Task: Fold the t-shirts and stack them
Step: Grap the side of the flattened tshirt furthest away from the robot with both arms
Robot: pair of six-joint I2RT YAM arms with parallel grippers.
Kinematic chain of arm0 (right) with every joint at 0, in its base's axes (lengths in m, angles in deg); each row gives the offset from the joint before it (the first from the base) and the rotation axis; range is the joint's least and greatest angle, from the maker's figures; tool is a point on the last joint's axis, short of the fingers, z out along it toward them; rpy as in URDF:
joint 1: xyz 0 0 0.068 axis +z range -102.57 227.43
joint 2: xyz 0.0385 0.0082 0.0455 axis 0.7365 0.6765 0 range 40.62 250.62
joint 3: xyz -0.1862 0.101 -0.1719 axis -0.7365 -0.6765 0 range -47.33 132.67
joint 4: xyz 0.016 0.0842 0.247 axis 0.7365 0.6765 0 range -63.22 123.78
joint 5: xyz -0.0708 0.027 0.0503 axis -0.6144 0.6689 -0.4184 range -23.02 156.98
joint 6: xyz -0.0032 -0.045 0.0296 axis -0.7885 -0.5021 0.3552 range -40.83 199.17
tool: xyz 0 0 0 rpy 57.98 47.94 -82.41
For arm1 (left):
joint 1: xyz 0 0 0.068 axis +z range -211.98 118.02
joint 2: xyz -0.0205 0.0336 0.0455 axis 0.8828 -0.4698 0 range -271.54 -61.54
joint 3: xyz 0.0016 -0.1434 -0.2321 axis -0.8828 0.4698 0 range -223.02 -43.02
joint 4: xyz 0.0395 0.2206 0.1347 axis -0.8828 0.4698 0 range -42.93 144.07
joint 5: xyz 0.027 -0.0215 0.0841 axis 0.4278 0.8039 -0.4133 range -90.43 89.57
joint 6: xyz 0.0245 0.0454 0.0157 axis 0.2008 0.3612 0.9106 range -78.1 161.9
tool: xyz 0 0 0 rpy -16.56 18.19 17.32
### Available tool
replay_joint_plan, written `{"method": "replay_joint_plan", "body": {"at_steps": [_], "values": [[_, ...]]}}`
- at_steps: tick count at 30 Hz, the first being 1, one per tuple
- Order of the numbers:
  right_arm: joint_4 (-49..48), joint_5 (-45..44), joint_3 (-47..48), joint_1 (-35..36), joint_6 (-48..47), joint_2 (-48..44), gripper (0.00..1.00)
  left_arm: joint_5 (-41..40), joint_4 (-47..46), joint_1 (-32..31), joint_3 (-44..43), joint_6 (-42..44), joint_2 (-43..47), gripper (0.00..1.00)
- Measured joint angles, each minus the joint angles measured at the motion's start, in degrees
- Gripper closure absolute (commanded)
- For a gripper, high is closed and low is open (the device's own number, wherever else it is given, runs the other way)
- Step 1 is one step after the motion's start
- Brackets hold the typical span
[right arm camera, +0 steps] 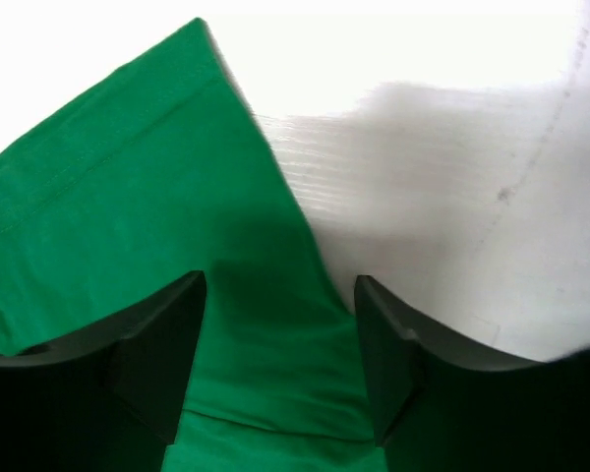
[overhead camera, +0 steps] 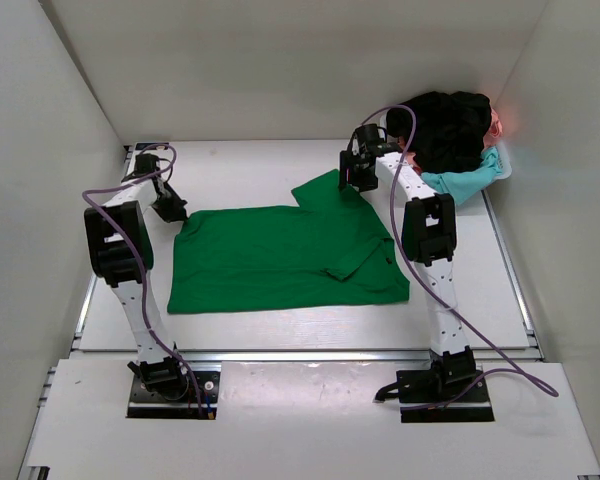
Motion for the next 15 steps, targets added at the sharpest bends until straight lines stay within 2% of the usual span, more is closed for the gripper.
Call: {"method": "replay_joint_plan", "body": {"at_steps": [3, 4, 5, 6, 15], "values": [[0.68, 1.40, 2.21, -0.22, -0.35, 1.29, 0.57, 0.22, -0.02, 0.15, 0.22, 0.00, 0.11, 1.00], [0.66, 1.70, 2.54, -0.22, -0.63, 1.62, 0.67, 0.26, -0.02, 0.22, 0.33, -0.02, 0.20, 1.00], [0.68, 2.10, 2.56, -0.22, -0.96, 1.66, 0.86, 0.35, -0.09, 0.31, 0.52, 0.02, 0.33, 1.00], [0.72, 2.45, 2.56, -0.20, -1.33, 1.79, 0.99, 0.37, -0.04, 0.37, 0.83, 0.02, 0.55, 1.00], [1.03, 1.03, 2.67, 0.17, -1.68, 1.86, 1.00, 0.74, 0.83, 1.27, 1.99, 1.05, 1.70, 1.00]]}}
